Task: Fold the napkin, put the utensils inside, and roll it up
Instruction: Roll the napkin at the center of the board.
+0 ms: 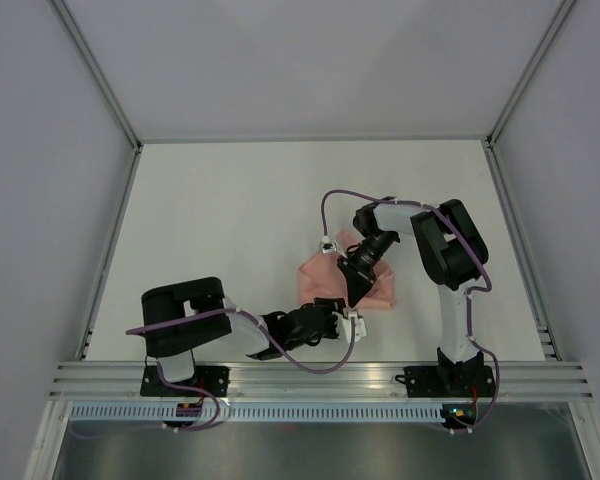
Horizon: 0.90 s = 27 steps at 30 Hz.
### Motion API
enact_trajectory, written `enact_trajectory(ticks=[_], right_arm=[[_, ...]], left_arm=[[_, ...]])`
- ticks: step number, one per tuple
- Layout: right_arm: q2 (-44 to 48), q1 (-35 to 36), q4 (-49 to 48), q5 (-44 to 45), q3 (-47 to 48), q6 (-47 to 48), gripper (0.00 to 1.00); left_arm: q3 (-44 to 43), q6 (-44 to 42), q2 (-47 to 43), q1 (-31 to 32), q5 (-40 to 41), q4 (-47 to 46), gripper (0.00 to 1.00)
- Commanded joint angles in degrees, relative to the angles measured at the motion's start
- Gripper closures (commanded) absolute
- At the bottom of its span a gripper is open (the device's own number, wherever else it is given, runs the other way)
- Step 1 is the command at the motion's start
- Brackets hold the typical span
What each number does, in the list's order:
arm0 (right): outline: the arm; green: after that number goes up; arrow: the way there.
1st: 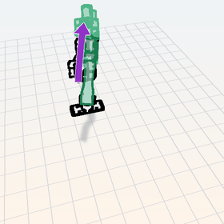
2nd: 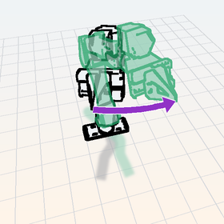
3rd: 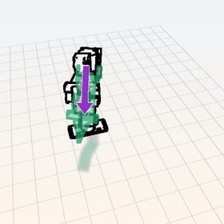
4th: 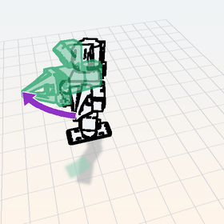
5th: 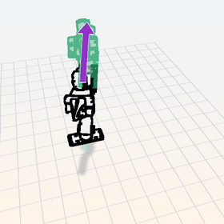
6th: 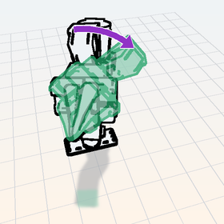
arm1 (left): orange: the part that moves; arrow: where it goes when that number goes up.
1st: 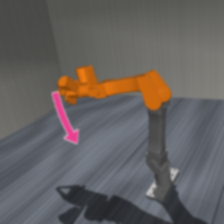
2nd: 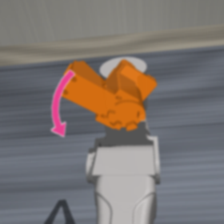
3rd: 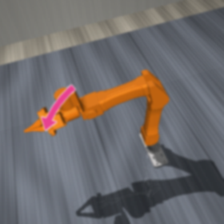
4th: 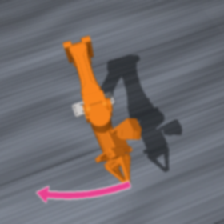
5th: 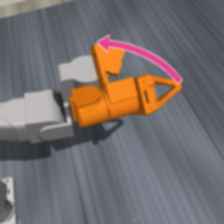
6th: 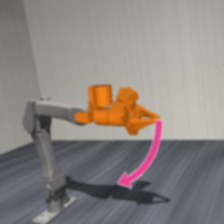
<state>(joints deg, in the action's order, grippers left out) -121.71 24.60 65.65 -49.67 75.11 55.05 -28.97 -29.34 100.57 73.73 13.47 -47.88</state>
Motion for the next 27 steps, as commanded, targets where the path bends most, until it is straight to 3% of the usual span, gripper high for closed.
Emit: enact_trajectory(ticks=[1,18,23,27], right_arm=[[-4.1,-0.3,-6.8,9.8,-0.4,3.6,0.88],[-5.0,-0.4,-5.5,9.8,0.7,3.7,0.89],[-5.1,-0.6,-5.4,9.9,0.7,3.7,0.89],[-5.2,-0.8,-5.4,9.5,0.6,3.7,0.89]], left_arm=[[-2.2,-4.7,3.0,-0.2,1.3,-3.6,0.43],[-4.1,-1.9,7.2,-2.7,-3.5,1.9,0.46],[-4.5,0.4,7.7,-3.9,-4.5,4.3,0.64],[-5.0,1.8,7.9,-4.2,-5.1,6.2,0.87]])
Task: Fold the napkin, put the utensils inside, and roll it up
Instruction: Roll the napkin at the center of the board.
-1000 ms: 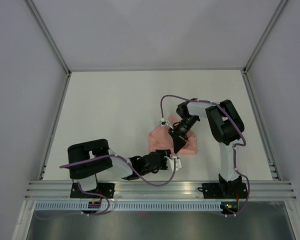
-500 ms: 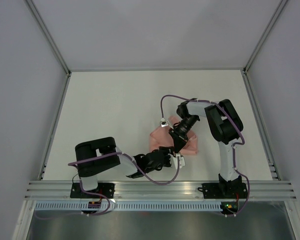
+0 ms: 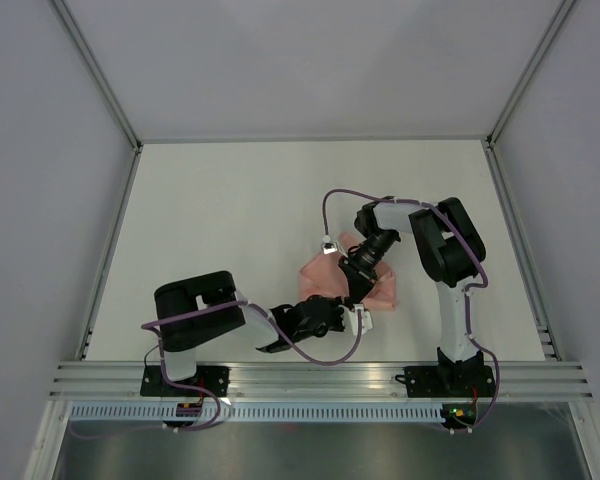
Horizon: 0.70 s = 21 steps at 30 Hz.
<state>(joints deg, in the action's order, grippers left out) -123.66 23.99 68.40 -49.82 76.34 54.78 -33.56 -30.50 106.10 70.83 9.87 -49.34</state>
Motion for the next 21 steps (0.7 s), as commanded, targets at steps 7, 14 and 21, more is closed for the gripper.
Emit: enact_trajectory(ticks=[7,14,21], right_arm=[[-2.0,-0.3,-9.9,9.1,-1.8,3.1,0.82],[3.4,-1.8,-13.6,7.5,-3.0,-0.3,0.55],[12.4,-7.1,-15.8,3.6,-2.6,-4.0,0.48]], left_arm=[[-1.2,8.1,1.3,-3.9,-7.6,12.7,0.98],[-2.1,13.0,0.2,-7.8,-17.8,16.8,0.98],[-4.3,17.1,0.8,-11.8,-25.4,20.4,0.98]])
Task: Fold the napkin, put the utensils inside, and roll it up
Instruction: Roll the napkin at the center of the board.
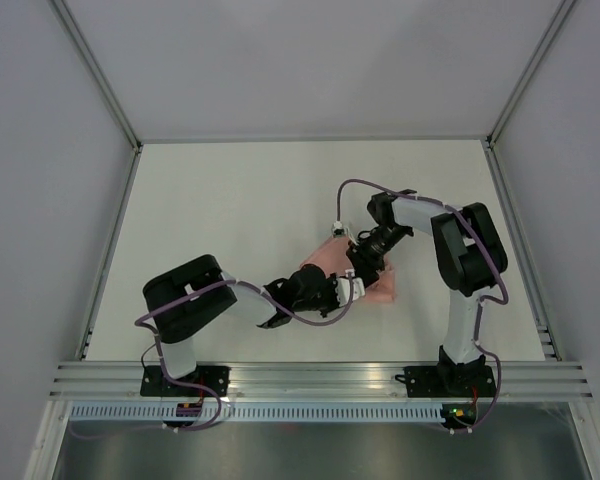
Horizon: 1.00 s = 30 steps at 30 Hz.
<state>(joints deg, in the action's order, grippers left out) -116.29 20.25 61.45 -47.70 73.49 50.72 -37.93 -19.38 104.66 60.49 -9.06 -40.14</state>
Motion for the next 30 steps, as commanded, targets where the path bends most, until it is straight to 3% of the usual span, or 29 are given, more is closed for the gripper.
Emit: enact_trajectory(ticks=[1,7,11,14,17,21,25,30], right_arm=[[6.0,-4.2,-8.7,0.8,0.2,0.1,0.48],[14.6,-12.0,-7.6,-5.0,-2.5,4.2,0.48],[25.9,-15.0,-13.6,-5.0,-11.2,5.4,0.46],[34.5,-14.5,-25.4,-2.8,-20.1,3.4,0.43],[42.4,-12.8,-34.0,1.4,-30.0,1.6,0.41],[50.1,-4.5,-43.8,12.2,-38.0,-1.3,0.38],[52.0,3.7,-53.8,21.2,-43.9,-2.5,0.36],[49.7,9.0,-56.8,24.4,-45.2,-3.9,0.35]], left_arm=[[-0.3,6.4,2.4,-2.4,-7.4,12.4,0.98],[-3.2,10.7,3.9,-6.6,-17.3,15.5,0.98],[-6.9,13.8,6.3,-9.4,-23.5,21.8,0.98],[-10.5,15.7,9.4,-11.2,-28.3,26.1,0.98],[-14.4,16.8,13.0,-12.7,-32.6,29.9,0.98],[-16.8,18.0,16.1,-13.4,-34.4,32.8,0.98],[-19.0,18.8,17.5,-14.0,-36.1,35.5,0.98],[-20.8,20.8,18.5,-14.3,-37.2,37.2,0.98]])
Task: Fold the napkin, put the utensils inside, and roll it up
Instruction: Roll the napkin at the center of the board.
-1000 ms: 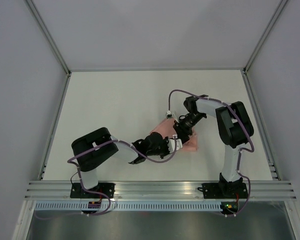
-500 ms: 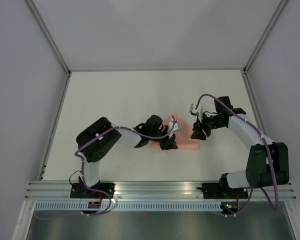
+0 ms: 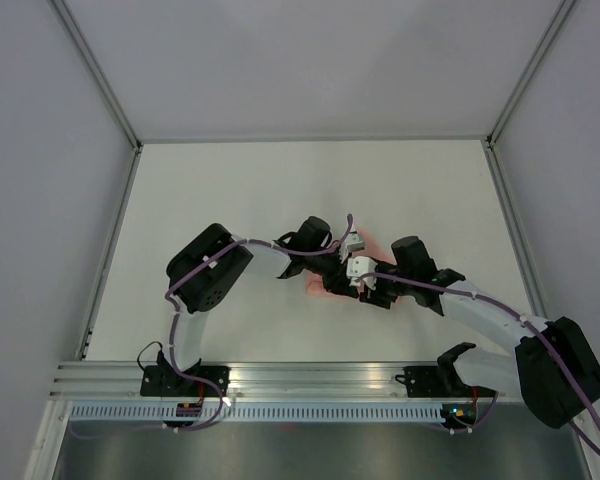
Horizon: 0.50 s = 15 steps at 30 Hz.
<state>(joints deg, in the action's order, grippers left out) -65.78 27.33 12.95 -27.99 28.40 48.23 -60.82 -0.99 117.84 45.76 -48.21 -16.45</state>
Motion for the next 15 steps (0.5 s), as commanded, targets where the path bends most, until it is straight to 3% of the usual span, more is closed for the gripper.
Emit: enact_trajectory(ticks=[1,6,15], right_arm=[[-1.3,2.6,-9.1,5.4,-0.2,-1.4,0.35],[-4.5,7.1,-10.7,9.5,-1.0,-1.5,0.35],[-8.0,9.1,-10.4,11.6,-1.3,-1.6,0.40]], left_arm=[[1.9,2.5,5.4,0.5,1.9,13.7,0.98],[1.1,2.9,6.1,0.5,1.3,14.5,0.98],[0.2,3.6,6.2,0.4,0.8,15.4,0.98]])
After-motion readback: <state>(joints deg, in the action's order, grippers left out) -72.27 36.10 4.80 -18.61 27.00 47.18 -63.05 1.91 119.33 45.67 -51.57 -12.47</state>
